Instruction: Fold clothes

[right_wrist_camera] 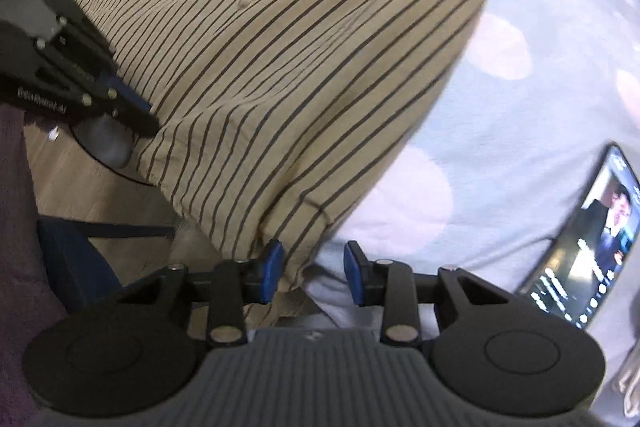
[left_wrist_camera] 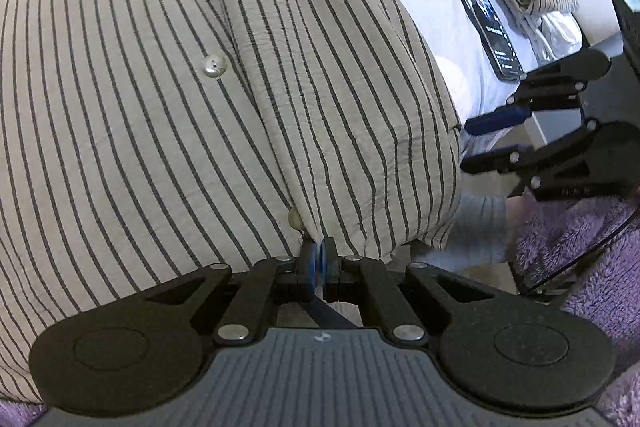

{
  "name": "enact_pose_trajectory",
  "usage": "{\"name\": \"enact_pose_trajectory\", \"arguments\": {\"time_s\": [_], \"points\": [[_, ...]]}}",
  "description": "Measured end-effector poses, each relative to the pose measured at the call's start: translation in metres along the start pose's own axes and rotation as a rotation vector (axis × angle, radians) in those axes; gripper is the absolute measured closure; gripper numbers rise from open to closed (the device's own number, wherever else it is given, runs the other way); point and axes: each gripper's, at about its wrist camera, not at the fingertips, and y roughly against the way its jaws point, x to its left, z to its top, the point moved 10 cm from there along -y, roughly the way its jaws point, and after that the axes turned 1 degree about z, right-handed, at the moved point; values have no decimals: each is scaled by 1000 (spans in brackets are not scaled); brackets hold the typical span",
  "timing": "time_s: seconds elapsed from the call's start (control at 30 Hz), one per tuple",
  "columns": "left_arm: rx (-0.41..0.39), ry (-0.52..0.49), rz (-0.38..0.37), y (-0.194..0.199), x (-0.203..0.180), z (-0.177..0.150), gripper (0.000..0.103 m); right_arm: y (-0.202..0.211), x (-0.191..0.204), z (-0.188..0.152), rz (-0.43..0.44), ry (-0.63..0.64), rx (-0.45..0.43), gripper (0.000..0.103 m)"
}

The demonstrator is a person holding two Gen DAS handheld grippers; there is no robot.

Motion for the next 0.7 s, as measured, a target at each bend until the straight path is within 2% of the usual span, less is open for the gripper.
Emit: {"name": "enact_pose_trajectory", "arguments": {"time_s": [0.1, 0.17, 0.2, 0.23, 0.27, 0.33, 0.47, 0.57, 0.63, 0.7], "points": [[7, -13, 10, -3, -1, 1, 103, -11, -6, 5, 14, -41, 25, 72], [9, -14, 11, -4, -2, 1, 103, -18, -3, 9, 56, -92, 44, 74], [9, -13, 10, -4, -2, 1, 103, -21, 1, 11, 72, -118, 48, 83], [10, -11, 8, -4, -1, 1, 103, -23, 4, 12, 66, -130, 52, 98], [9, -9, 6, -4, -2, 1, 103, -25, 3, 11, 44, -131, 58, 102], [0, -13, -7, 0, -5, 0, 103, -23, 2, 10, 12, -132, 61, 102], [-55, -41, -117, 20, -28, 0, 103, -4, -10, 7, -17, -233, 53, 103], [-47, -77, -168, 24, -44, -7, 103, 5, -16, 1, -45, -258, 70, 103], [-14, -95, -142, 15, -44, -13, 103, 1, -18, -7, -61, -269, 114, 103], [22, -64, -100, 2, -32, -15, 103, -7, -18, -14, -88, -264, 156, 103]]}}
